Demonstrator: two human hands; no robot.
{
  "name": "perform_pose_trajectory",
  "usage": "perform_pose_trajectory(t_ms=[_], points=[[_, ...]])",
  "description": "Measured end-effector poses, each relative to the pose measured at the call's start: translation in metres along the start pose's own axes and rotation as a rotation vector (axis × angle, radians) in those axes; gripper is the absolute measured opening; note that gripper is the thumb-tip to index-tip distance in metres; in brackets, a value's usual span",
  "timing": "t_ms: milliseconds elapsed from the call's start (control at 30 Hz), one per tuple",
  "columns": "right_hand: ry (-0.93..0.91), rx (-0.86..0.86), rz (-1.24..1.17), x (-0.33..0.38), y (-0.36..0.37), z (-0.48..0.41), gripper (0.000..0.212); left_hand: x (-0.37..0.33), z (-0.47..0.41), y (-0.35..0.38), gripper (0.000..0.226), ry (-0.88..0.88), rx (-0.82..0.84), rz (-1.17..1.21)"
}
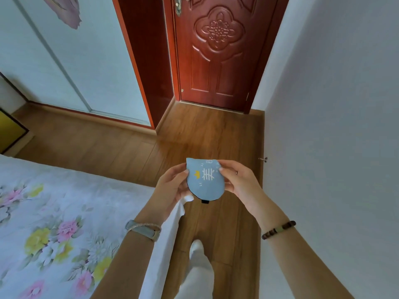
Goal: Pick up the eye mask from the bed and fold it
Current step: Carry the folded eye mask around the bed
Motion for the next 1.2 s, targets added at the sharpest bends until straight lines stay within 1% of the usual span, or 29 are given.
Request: perform_pose_trajectory(t_ms=[200, 367, 467, 633, 767, 867, 967, 1067, 1200], points=[[-0.013, 0.045, 0.016, 0.051, 0.023, -0.096, 0.017, -0.051, -0.088, -0.021, 0.034, -0.005, -0.053, 0.003], [0.02, 0.064, -0.002, 0.075, 0.043, -0.158, 0.025, -0.08, -0.139, -0.039, 0.033, 0.005, -0.125, -0.002], [0.044, 0.106, -0.015, 0.082, 0.053, -0.193, 0.028, -0.09, -0.166, -0.049, 0.033, 0.009, -0.158, 0.006], [0.091, 0.156, -0.007, 0.089, 0.066, -0.257, 0.027, -0.098, -0.214, -0.064, 0.032, 0.007, -0.223, 0.084], [0.102, 0.234, 0.01, 0.102, 0.078, -0.314, 0.025, -0.106, -0.259, -0.077, 0.033, 0.025, -0.312, 0.149], [0.09, 0.326, 0.048, 0.12, 0.093, -0.363, 0.027, -0.119, -0.295, -0.089, 0.035, 0.055, -0.391, 0.195], [0.081, 0.406, 0.063, 0.141, 0.109, -0.408, 0.023, -0.132, -0.325, -0.1, 0.035, 0.078, -0.463, 0.246], [0.092, 0.482, 0.075, 0.155, 0.123, -0.446, 0.021, -0.141, -0.347, -0.108, 0.034, 0.101, -0.532, 0.282], [0.112, 0.556, 0.13, 0.163, 0.145, -0.485, 0.023, -0.151, -0.368, -0.117, 0.042, 0.115, -0.607, 0.303]])
Point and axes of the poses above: each hand's wrist, its own z-axis away from the middle knuckle, its own y-axis out of the palm, x = y × z, the point moved 7 cm from there along -z, towards the middle knuckle, and after that the axes turned 1 degree about -x, right-handed, at the moved point
